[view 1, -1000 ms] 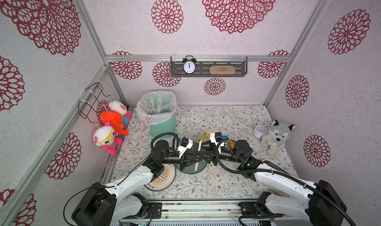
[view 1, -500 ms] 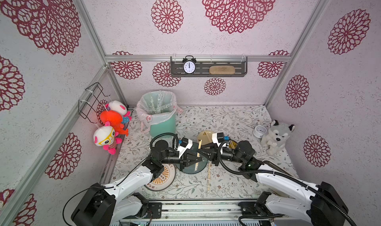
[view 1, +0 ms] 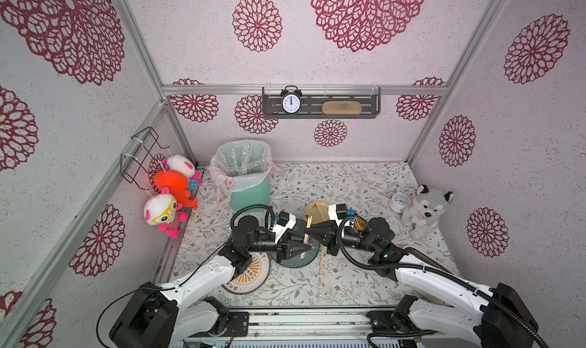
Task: Remove the packaging of disposable chopsticks
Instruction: Remove the packet bag from the disposable chopsticks.
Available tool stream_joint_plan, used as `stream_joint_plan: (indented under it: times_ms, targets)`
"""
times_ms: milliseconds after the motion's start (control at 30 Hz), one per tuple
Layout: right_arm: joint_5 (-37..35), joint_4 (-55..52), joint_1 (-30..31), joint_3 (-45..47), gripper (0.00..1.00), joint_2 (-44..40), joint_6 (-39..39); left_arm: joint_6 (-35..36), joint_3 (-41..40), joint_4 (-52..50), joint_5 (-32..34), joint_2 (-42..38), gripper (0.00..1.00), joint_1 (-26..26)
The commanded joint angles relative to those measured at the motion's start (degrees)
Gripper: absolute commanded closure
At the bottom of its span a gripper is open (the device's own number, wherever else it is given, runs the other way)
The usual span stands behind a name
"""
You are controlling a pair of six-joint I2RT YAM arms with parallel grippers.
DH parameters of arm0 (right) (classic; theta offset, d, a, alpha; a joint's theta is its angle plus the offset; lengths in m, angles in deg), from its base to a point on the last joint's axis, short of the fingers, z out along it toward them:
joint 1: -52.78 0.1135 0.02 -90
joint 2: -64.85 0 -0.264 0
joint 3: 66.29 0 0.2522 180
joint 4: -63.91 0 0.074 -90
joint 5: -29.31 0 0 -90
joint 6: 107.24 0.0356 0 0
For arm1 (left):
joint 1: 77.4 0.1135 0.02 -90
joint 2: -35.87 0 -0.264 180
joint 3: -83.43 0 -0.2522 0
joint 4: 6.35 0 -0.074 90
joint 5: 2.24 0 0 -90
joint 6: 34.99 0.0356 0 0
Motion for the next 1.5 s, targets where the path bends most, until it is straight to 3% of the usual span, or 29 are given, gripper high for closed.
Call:
stream_joint_plan:
  times_ms: [0, 167, 300, 667, 800, 933, 1067, 1333, 1467]
  targets:
    - [-0.3, 1.8, -0.6, -1.7, 1.00, -1.6, -1.2, 0.6, 0.7, -0.3, 0.9, 1.9, 0.71, 0.0]
    - [-0.2, 1.6, -0.9, -2.2, 1.00, -2.6, -1.1, 0.5, -0.2, 1.0, 1.9, 4.5, 0.74, -0.1]
    - [-0.1, 3.3, -1.7, -2.1, 1.00, -3.1, 0.0, -0.2, -1.3, 3.5, 3.3, 6.9, 0.96, -0.2]
    - [-2.7, 1.6, -3.7, -4.2, 1.00, -5.3, -0.3, -2.0, -3.4, 9.7, 4.6, 14.2, 0.83, -2.1]
    - [-3.1, -0.9, -3.8, -5.2, 1.00, -5.9, -1.3, -1.8, -3.8, 9.9, 4.8, 14.9, 1.00, -2.2]
    - [-5.9, -5.8, -5.0, -7.2, 1.00, -8.0, -4.0, 0.5, -3.4, 5.8, 5.5, 16.3, 1.00, -3.1]
    - [-5.5, -8.6, -7.7, -10.0, 1.00, -8.9, -3.7, -1.8, -6.1, 11.7, 6.7, 18.2, 1.00, -3.0]
    - [-14.9, -23.7, -8.3, -14.4, 1.00, -9.5, -3.9, -10.3, -12.3, 17.5, 17.9, 7.6, 1.00, 4.2]
    - [-22.5, -41.1, -8.2, -20.6, 1.00, -3.9, -3.2, -11.9, -10.5, 5.7, 26.1, -5.1, 1.00, 8.4]
